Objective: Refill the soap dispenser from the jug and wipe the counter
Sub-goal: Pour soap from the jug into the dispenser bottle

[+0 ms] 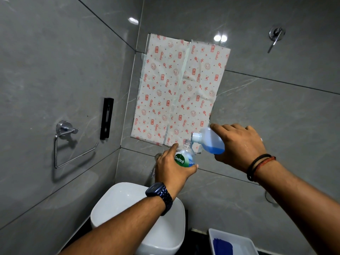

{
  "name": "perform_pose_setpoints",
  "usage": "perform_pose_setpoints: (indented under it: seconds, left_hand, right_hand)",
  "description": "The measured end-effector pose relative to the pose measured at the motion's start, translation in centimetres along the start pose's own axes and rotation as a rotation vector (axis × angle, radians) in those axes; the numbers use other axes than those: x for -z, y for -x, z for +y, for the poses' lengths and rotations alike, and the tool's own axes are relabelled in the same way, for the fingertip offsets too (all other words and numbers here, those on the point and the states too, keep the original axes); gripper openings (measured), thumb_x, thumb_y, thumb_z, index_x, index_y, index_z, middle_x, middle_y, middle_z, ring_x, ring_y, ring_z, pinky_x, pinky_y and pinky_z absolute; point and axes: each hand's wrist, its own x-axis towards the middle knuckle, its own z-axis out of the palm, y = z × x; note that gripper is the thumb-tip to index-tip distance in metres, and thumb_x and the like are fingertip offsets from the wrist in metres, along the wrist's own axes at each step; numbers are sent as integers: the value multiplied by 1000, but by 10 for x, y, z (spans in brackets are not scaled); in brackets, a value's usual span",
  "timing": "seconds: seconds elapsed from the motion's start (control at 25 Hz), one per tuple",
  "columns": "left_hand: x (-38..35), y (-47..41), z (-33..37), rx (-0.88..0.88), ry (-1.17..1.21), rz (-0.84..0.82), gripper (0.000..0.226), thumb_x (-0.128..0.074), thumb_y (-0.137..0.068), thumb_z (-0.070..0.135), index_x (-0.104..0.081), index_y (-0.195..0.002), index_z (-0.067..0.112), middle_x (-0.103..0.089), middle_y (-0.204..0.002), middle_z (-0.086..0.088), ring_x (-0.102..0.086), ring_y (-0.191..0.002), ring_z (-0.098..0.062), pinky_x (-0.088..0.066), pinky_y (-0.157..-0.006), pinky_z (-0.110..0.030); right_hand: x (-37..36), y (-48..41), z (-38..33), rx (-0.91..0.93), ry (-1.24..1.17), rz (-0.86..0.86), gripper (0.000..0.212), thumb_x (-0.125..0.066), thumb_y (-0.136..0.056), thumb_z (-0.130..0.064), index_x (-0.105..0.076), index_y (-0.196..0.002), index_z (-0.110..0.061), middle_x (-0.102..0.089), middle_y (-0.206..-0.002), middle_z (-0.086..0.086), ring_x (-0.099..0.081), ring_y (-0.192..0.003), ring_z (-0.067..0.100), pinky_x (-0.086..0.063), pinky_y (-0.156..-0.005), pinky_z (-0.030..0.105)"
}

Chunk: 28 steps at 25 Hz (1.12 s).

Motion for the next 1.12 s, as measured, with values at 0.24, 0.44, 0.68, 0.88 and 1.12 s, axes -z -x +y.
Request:
perform_pose_setpoints:
  seconds: [0.24, 0.44, 0.68, 0.88, 1.12]
  left_hand:
    - [-1, 0, 0, 1, 6, 4, 90, -84, -54, 48, -47, -133, 26, -59, -127, 4, -52, -112, -16, -52, -85, -33]
    - [-1, 0, 3, -3, 6, 10, 90, -84, -54, 48, -47, -133, 25, -59, -127, 3, -53, -111, -17, -51, -86, -32]
    - [0, 1, 4, 0, 13, 1, 92, -85, -55, 47, -45, -135, 24, -57, -129, 3, -52, -113, -17, -52, -88, -36]
    - [0, 1, 5, 2, 16, 5, 92, -85, -55, 47, -45, -135, 24, -57, -129, 3, -52, -114, -17, -52, -88, -35]
    - [1, 2, 4, -3, 17, 20, 91, -85, -54, 47, -47, -133, 23, -58, -128, 3, -52, -113, -16, -48, -85, -31]
  right_hand:
    - [1, 1, 1, 1, -3, -8, 79, -76, -67, -40, -33, -133, -30, -65, -115, -1, -57, -100, 25, -45, -76, 38]
    - [3, 0, 2, -9, -11, -20, 79, -76, -68, -40, -32, -133, -30, -64, -117, -2, -57, -101, 24, -45, -78, 39]
    - [5, 1, 2, -8, -3, -25, 77, -75, -68, -40, -33, -132, -31, -64, -116, -2, -57, -100, 25, -44, -76, 38]
    - [7, 0, 1, -6, 0, -22, 77, -75, -68, -40, -33, -132, -31, -64, -116, -2, -57, -100, 25, -44, -77, 38]
    - [5, 0, 1, 7, 3, -12, 78, -76, -66, -41, -34, -131, -31, -65, -113, -2, -57, -98, 25, -45, -75, 38]
